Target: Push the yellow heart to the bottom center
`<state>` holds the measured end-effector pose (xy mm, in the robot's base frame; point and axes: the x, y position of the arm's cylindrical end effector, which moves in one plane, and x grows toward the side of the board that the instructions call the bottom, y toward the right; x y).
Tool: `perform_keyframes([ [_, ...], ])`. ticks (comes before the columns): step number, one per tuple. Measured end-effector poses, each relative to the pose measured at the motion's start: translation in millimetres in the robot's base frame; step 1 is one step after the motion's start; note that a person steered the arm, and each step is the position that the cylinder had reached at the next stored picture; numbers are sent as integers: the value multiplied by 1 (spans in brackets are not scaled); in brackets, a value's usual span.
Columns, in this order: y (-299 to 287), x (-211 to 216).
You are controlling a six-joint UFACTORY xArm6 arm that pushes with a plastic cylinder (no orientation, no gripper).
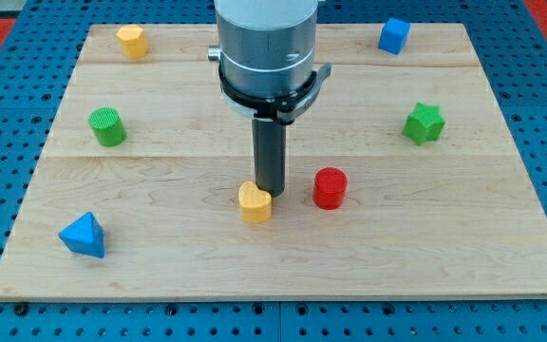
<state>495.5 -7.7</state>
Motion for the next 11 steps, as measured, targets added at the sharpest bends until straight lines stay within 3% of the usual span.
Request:
perform_keyframes([
  [4, -14, -21],
  [7, 0, 6],
  [8, -36, -9],
  [10, -39, 50],
  [11, -39, 31],
])
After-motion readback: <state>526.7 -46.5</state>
